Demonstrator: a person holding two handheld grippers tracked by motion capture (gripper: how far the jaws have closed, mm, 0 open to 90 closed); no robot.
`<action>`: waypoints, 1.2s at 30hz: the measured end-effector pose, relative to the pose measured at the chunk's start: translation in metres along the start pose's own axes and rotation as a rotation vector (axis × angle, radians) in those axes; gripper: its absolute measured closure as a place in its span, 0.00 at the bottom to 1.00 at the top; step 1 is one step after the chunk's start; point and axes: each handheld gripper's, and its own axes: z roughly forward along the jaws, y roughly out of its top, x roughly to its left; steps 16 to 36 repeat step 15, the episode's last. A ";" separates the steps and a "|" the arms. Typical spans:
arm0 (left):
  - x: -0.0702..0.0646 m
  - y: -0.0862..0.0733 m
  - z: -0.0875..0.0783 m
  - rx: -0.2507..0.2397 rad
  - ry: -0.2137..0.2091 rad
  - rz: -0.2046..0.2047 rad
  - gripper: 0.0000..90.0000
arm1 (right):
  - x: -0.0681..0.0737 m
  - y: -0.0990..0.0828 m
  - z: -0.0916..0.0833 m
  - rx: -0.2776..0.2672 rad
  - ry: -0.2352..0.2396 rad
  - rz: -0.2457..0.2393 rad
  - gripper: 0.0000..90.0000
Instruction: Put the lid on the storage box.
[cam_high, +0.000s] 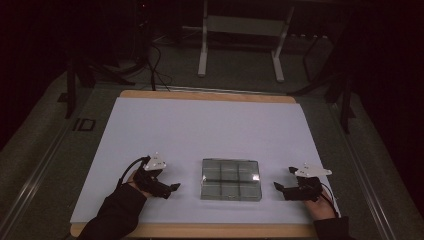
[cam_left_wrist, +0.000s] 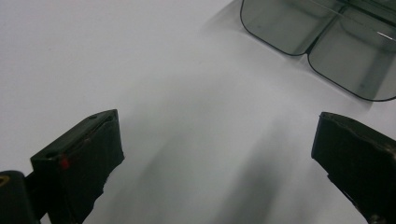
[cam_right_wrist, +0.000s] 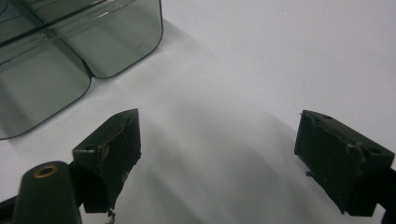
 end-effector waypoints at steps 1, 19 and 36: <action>0.001 -0.001 -0.001 0.001 0.000 -0.005 0.04 | -0.001 -0.001 -0.001 -0.003 -0.003 0.002 0.16; 0.001 -0.010 -0.004 -0.046 0.025 -0.036 0.04 | -0.003 -0.004 -0.004 -0.021 -0.033 0.019 0.16; 0.001 -0.010 -0.004 -0.046 0.025 -0.036 0.04 | -0.003 -0.004 -0.004 -0.021 -0.033 0.019 0.16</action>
